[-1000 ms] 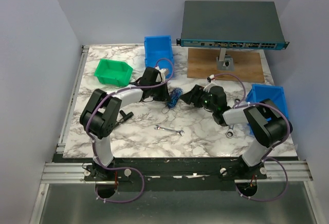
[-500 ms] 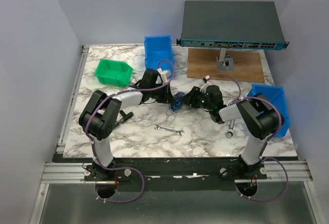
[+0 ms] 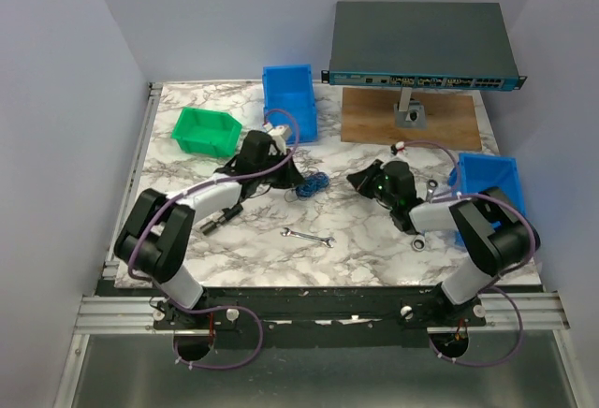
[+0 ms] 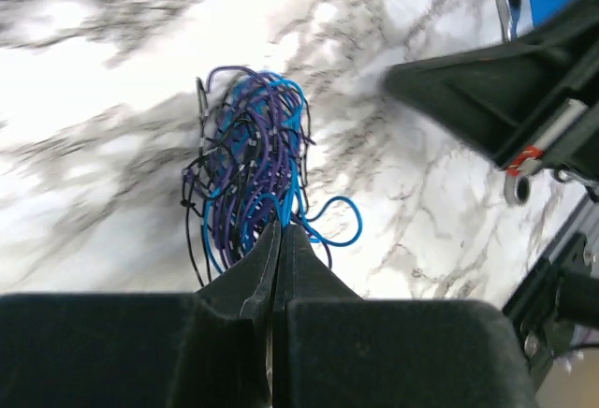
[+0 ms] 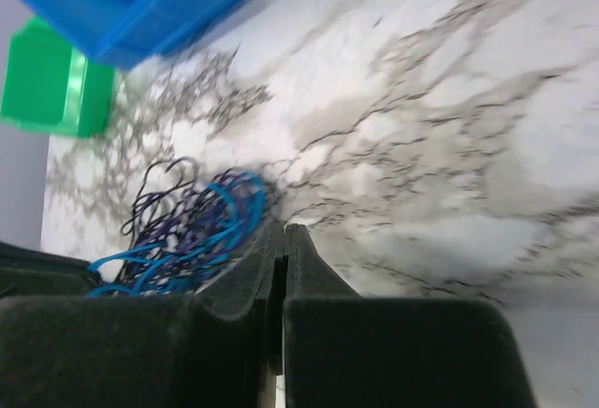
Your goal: Untangle the cables
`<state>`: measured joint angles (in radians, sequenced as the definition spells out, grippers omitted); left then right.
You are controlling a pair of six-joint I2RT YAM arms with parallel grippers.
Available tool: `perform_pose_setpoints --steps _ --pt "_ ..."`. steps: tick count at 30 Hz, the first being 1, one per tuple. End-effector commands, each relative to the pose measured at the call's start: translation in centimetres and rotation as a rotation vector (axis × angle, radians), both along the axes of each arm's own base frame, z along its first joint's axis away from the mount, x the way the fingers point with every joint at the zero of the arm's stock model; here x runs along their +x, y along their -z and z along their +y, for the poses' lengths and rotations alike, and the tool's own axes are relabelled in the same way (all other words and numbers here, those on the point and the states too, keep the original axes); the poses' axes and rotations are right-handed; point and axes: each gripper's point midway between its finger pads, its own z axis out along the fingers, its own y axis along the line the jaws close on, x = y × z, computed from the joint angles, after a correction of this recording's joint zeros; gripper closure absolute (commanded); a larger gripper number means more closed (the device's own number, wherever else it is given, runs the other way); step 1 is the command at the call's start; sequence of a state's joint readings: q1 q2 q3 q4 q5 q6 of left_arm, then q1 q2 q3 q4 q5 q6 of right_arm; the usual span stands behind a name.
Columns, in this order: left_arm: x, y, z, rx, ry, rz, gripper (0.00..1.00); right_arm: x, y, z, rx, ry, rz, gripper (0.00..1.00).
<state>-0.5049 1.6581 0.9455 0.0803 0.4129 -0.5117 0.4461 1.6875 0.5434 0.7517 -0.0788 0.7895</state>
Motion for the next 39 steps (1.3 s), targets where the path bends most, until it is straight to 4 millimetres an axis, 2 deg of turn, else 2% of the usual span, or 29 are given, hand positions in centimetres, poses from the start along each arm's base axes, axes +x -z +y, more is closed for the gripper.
perform_pose_setpoints --steps 1,3,5,7,8,9,11,12,14,18,19,20,22,24,28,32,39 --pt "2.8 -1.0 6.2 -0.058 -0.287 -0.052 1.0 0.7 -0.7 -6.5 -0.081 0.356 -0.026 1.0" --pt "3.1 -0.8 8.4 -0.098 -0.365 -0.041 1.0 0.3 -1.1 -8.5 -0.093 0.458 -0.034 0.99" --pt "3.0 -1.0 9.1 -0.133 -0.383 -0.048 1.0 0.1 -1.8 -9.1 -0.094 0.474 -0.062 0.99" --pt "2.8 -1.5 8.2 -0.162 -0.321 -0.059 1.0 0.2 -3.2 -6.9 -0.094 0.326 -0.13 0.99" --pt "2.7 -1.6 7.3 -0.175 -0.283 -0.052 1.0 0.2 -3.8 -5.4 -0.089 0.241 -0.15 0.94" --pt "2.6 -1.4 6.6 -0.179 -0.254 -0.038 1.0 0.0 -4.2 -3.9 -0.074 0.153 -0.165 0.79" --pt "2.5 -1.2 5.4 -0.186 -0.217 -0.016 1.0 -0.4 -4.2 -2.0 -0.033 0.054 -0.186 0.35" --pt "2.3 -1.3 4.7 -0.191 -0.191 -0.014 1.0 -0.6 -4.1 -1.4 -0.013 0.019 -0.185 0.27" --pt "1.6 -1.7 2.8 -0.19 -0.119 -0.027 1.0 -0.6 -3.9 -0.5 -0.005 -0.026 -0.174 0.19" --pt "-0.3 -2.6 -1.7 -0.148 0.061 -0.07 1.0 -0.5 -3.8 -0.2 -0.005 -0.042 -0.171 0.18" --pt "-0.8 -3.1 -2.6 -0.149 0.099 -0.089 0.92 -0.5 -3.8 -0.2 -0.004 -0.042 -0.172 0.18" --pt "-0.9 -3.3 -2.7 -0.139 0.101 -0.105 0.77 -0.6 -3.9 -0.2 -0.006 -0.044 -0.175 0.18" --pt "-0.4 -3.1 -1.6 -0.107 0.033 -0.125 0.49 -0.6 -4.0 -0.2 -0.008 -0.047 -0.181 0.17" --pt "-0.2 -2.9 -0.5 -0.088 -0.008 -0.135 0.4 -0.7 -4.1 0.0 -0.013 -0.063 -0.185 0.17" --pt "0.6 -1.8 0.0 -0.034 -0.047 -0.101 0.37 -0.5 -3.0 0.5 -0.032 -0.085 -0.14 0.18" --pt "1.3 0.5 -0.4 0.04 -0.037 0.008 0.38 -0.7 -2.3 2.0 -0.031 -0.139 -0.117 0.21" --pt "0.8 2.4 -1.4 0.042 0.011 0.115 0.4 -1.0 -1.0 3.5 -0.047 -0.189 -0.075 0.28"
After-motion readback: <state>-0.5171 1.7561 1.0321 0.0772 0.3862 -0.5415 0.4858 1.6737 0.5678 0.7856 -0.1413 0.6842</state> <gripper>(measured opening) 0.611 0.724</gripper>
